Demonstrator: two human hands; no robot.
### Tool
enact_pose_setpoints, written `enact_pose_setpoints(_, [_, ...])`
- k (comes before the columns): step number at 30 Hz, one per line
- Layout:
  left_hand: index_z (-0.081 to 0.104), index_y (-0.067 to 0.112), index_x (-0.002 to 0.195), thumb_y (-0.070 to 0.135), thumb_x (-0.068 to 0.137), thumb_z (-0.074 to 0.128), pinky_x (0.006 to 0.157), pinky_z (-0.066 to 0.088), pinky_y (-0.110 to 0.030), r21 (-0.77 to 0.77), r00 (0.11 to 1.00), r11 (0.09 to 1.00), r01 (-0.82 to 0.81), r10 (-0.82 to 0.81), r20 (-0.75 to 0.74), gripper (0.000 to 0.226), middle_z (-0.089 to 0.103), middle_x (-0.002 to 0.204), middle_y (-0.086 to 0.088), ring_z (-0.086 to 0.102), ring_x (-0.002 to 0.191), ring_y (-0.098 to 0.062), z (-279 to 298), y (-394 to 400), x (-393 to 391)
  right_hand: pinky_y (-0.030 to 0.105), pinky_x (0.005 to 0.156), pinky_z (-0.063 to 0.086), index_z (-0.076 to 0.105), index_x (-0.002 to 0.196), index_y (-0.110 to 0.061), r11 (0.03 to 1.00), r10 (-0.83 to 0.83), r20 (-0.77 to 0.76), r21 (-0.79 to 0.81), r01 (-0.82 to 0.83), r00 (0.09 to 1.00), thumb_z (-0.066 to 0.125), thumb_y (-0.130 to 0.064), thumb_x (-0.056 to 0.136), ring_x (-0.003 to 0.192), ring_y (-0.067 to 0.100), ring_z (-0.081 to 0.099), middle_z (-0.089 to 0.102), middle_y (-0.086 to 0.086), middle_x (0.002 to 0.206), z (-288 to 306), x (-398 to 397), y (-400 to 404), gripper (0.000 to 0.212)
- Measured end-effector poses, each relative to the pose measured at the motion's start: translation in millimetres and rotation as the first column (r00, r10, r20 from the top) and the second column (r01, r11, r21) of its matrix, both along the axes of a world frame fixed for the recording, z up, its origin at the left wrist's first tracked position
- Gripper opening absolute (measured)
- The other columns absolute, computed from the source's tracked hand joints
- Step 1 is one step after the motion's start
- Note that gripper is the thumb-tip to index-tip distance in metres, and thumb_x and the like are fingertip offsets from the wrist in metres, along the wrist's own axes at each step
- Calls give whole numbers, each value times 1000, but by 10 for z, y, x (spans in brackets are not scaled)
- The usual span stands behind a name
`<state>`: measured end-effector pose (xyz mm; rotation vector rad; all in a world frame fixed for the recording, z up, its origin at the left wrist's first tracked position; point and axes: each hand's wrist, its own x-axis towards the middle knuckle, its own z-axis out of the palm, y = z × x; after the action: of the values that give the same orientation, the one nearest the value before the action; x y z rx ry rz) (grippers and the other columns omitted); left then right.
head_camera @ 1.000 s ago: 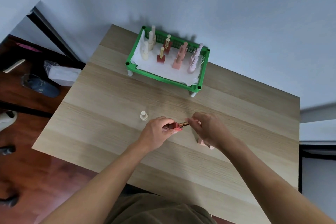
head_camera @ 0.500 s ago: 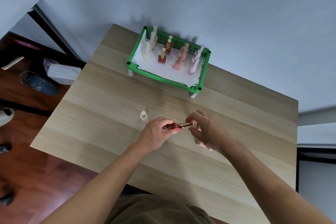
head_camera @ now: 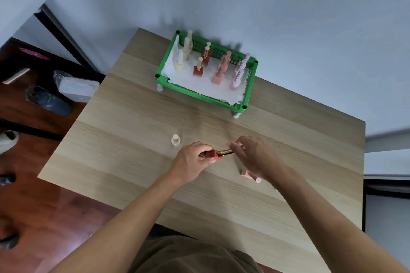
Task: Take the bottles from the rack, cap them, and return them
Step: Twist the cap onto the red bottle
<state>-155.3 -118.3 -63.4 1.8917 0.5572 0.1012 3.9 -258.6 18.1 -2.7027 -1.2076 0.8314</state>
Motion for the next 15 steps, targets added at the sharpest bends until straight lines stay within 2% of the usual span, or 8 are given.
enact_pose_setpoints(3, [73, 17, 108, 23, 83, 79, 80, 55, -12, -6, 1000, 1000, -4, 4, 3, 26, 67, 95, 7, 68, 88, -4, -20, -2, 0, 24, 72, 47, 59, 120, -26, 989, 93, -28, 117, -89, 995, 51, -50, 96, 82, 6, 59, 65, -9, 107, 25, 14, -50, 34])
enact_pose_setpoints(6, [73, 20, 108, 25, 83, 78, 81, 55, -12, -20, 1000, 1000, -5, 5, -5, 26, 67, 96, 9, 68, 89, -2, -23, 7, 2, 25, 77, 50, 56, 124, -26, 978, 155, -57, 148, -145, 986, 65, -34, 92, 87, 7, 58, 63, -7, 115, 39, -5, -54, 33])
enact_pose_setpoints(8, [72, 22, 108, 27, 84, 78, 80, 55, -11, -22, 1000, 1000, -3, 3, -5, 25, 67, 95, 10, 67, 89, -1, -16, 17, 8, 29, 81, 55, 57, 120, -25, 980, 146, -46, 143, -138, 988, 66, -28, 92, 90, 9, 61, 62, -7, 114, 38, -24, -31, 28])
enact_pose_setpoints(11, [72, 21, 107, 26, 83, 78, 80, 55, -12, -10, 1000, 1000, -5, 5, -9, 25, 67, 95, 9, 67, 89, -2, -16, 29, 14, 26, 77, 54, 61, 112, -25, 984, 123, -18, 136, -119, 992, 60, -32, 95, 87, 9, 61, 64, -8, 106, 6, -33, 4, 19])
enact_pose_setpoints(13, [72, 20, 107, 25, 83, 79, 80, 55, -11, -9, 1000, 1000, -10, 10, -6, 25, 67, 95, 9, 67, 88, -1, -24, 38, 14, 25, 74, 53, 62, 109, -24, 986, 108, -12, 130, -106, 994, 56, -39, 97, 83, 8, 60, 65, -9, 101, -14, -29, 23, 21])
enact_pose_setpoints(15, [72, 20, 106, 23, 82, 79, 80, 55, -11, -9, 1000, 1000, -21, 21, -3, 26, 67, 96, 9, 68, 89, -2, -36, 46, 15, 30, 73, 56, 64, 105, -22, 990, 93, -8, 110, -91, 996, 50, -46, 98, 80, 9, 61, 66, -8, 97, -28, -33, 39, 28])
